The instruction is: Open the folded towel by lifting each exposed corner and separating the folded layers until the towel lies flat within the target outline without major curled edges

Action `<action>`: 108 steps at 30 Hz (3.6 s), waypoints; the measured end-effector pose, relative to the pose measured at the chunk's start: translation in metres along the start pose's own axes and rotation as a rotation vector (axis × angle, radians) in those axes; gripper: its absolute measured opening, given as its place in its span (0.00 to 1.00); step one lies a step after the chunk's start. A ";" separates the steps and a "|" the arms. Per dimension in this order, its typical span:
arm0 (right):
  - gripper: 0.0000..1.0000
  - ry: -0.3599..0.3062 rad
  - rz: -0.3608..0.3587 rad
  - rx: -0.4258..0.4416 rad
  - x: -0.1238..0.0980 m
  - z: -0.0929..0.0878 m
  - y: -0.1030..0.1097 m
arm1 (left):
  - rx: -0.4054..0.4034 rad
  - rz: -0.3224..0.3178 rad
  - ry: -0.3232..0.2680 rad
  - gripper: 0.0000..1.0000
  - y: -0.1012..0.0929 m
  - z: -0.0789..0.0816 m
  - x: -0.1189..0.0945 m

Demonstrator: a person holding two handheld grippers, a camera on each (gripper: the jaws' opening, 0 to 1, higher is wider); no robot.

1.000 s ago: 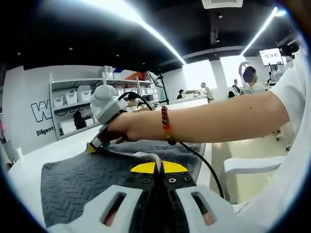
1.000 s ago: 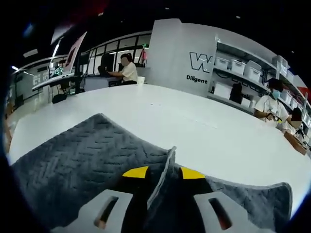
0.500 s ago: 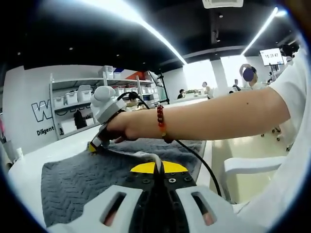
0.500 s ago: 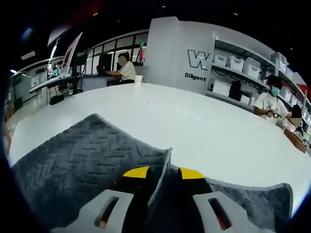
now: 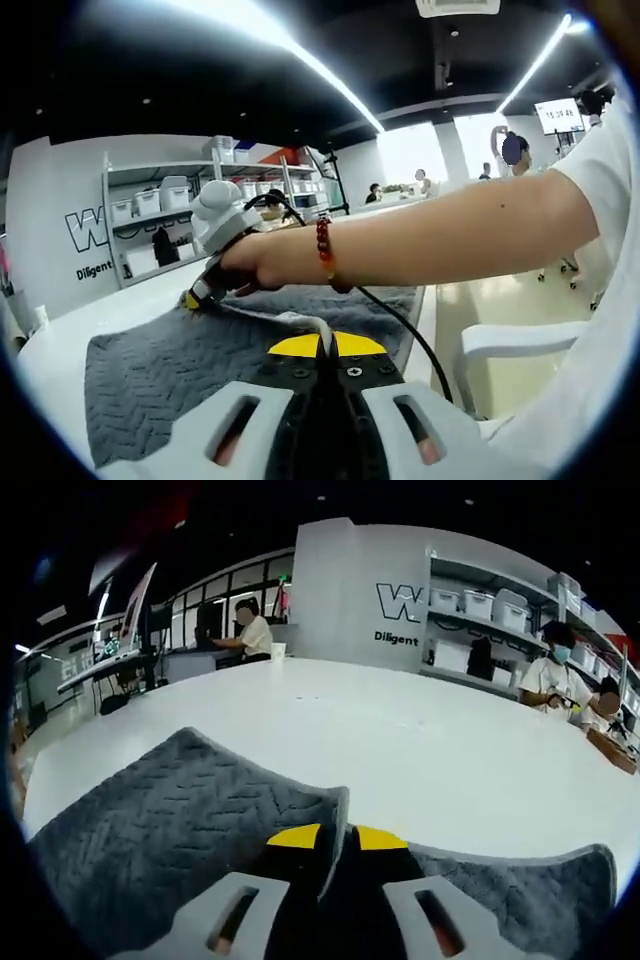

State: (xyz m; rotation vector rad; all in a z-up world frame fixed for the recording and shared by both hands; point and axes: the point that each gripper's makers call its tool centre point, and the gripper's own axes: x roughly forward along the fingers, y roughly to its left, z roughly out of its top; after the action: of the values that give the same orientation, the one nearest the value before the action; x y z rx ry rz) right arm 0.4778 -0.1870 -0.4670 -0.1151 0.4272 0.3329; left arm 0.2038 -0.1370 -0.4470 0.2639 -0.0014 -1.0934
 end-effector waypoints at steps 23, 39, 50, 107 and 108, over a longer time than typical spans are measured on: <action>0.00 -0.029 0.033 -0.226 -0.002 0.017 0.018 | -0.004 -0.026 -0.052 0.01 -0.007 0.010 -0.001; 0.00 -0.055 0.014 -0.207 -0.007 0.040 0.022 | -0.118 -0.071 -0.153 0.00 -0.006 0.025 -0.008; 0.00 -0.052 -0.003 -0.197 -0.008 0.045 0.020 | -0.123 -0.079 -0.182 0.00 -0.004 0.030 -0.012; 0.00 -0.093 -0.005 -0.174 -0.018 0.075 0.039 | -0.110 -0.063 -0.198 0.00 0.010 0.043 -0.041; 0.00 -0.095 -0.003 -0.166 -0.019 0.076 0.040 | -0.112 -0.064 -0.201 0.00 0.010 0.044 -0.042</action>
State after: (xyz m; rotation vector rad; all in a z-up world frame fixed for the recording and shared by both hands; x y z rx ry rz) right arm 0.4778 -0.1417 -0.3922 -0.2613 0.3053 0.3693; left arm 0.1876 -0.1053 -0.3971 0.0533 -0.1113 -1.1760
